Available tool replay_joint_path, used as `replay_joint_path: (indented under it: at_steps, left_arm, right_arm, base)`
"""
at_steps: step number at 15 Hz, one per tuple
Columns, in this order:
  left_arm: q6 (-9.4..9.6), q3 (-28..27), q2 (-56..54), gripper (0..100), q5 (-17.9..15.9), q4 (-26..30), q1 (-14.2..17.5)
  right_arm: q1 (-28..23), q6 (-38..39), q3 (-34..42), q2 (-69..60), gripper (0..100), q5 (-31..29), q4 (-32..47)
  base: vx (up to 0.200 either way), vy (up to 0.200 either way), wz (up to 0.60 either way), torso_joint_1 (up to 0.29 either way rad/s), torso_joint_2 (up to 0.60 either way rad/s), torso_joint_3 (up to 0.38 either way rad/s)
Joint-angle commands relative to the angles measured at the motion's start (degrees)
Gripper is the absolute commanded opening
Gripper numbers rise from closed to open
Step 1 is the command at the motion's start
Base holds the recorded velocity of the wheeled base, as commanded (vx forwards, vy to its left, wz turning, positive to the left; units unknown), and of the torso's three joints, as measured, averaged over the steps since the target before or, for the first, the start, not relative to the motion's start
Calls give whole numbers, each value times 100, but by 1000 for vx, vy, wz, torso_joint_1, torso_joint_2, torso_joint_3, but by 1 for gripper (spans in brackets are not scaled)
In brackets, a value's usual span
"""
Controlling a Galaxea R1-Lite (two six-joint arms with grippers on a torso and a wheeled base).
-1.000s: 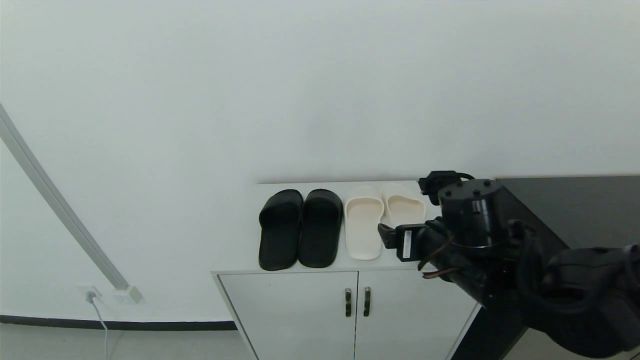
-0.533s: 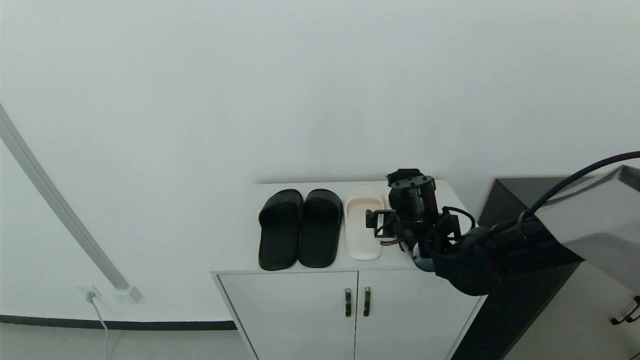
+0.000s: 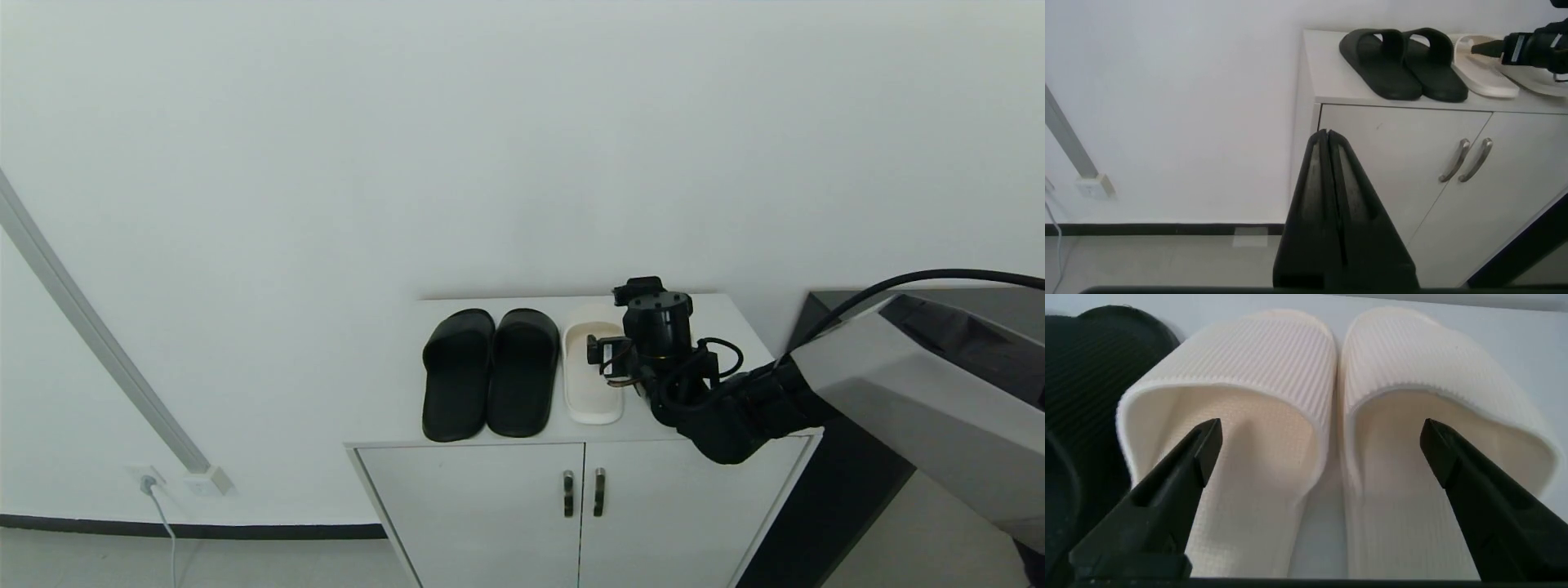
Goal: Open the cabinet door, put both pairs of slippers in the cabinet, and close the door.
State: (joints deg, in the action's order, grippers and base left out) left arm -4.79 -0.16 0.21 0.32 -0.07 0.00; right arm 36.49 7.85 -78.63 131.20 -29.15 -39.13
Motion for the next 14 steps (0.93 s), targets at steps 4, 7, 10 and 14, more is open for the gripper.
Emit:
replay_joint_path:
  at_steps: [4, 7, 10, 14]
  left_arm:
    - [-4, -2, 14, 0, 3, -1, 0]
    - [-4, -2, 6, 0, 3, -1, 0]
    - [-4, -2, 6, 0, 3, -1, 0]
    - [-4, -2, 6, 0, 3, -1, 0]
  right_arm:
    - [-159, -3, -434, 293, 100, 6, 2]
    - [-195, -3, -513, 319, 100, 6, 20]
    - [-203, -12, -522, 310, 0, 6, 20]
    - [-212, -56, -513, 310, 0, -3, 20]
  base:
    - [0, 0, 0, 0, 0, 0]
    - [0, 0, 0, 0, 0, 0]
    - [0, 0, 0, 0, 0, 0]
    - [0, 0, 0, 0, 0, 0]
